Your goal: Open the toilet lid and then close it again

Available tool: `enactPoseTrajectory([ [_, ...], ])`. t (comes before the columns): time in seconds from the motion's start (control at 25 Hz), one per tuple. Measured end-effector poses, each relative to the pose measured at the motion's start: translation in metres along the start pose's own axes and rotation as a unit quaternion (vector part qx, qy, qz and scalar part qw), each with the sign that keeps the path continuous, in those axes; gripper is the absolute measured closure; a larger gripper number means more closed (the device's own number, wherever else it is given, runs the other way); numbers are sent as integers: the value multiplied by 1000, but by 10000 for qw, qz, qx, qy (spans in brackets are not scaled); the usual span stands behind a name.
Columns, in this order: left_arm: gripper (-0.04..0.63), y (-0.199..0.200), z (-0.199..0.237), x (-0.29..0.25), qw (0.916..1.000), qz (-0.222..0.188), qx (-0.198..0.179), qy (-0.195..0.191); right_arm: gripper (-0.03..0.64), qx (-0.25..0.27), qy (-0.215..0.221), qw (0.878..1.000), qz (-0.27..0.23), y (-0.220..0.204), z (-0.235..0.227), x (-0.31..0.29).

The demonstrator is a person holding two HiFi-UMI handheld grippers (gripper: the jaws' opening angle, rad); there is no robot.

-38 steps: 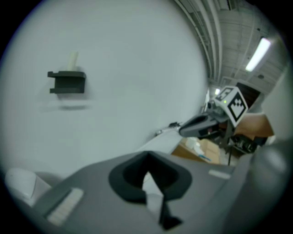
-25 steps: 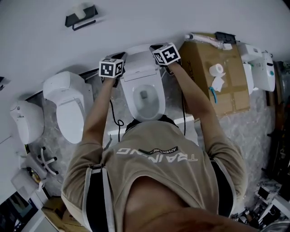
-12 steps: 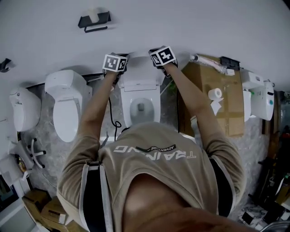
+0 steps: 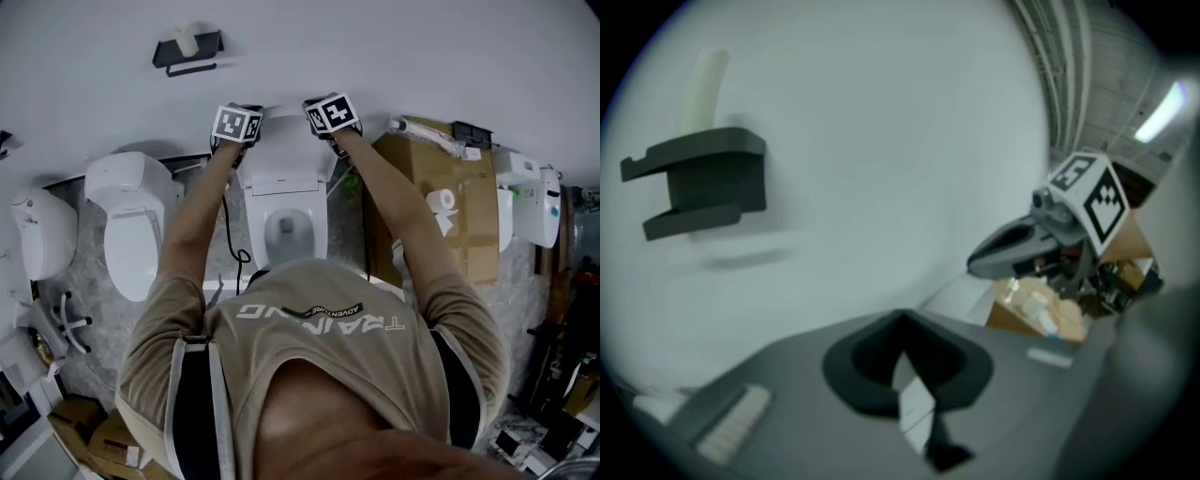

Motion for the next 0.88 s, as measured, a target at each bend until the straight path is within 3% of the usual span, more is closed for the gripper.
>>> enactPoseTrajectory([
  [0.12,592,3,5,-5,10000,-53,56,21,607,111,-86,9999,34,4,-5,-5],
  [0.28,592,7,13,-11,9996,-157,109,199,607,-174,-19,9998,49,9,-14,-12],
  [0.44,592,9,12,-10,9993,-222,123,291,607,336,-34,9992,199,11,-13,-12],
  [0.64,592,6,5,-2,9997,-163,-32,201,607,467,58,9987,217,8,-9,-8],
  [0.88,592,1,-19,10,9994,-217,-250,-75,607,553,-165,9983,39,10,-21,3],
])
Point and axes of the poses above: the fingertips, and each gripper's own axes: x backward along the fingers, z to its left, y out of its top, the point moved 3 cm from there along x, backward along the fingers, and after that the axes turned 1 degree about y, right-handed, at the moved point
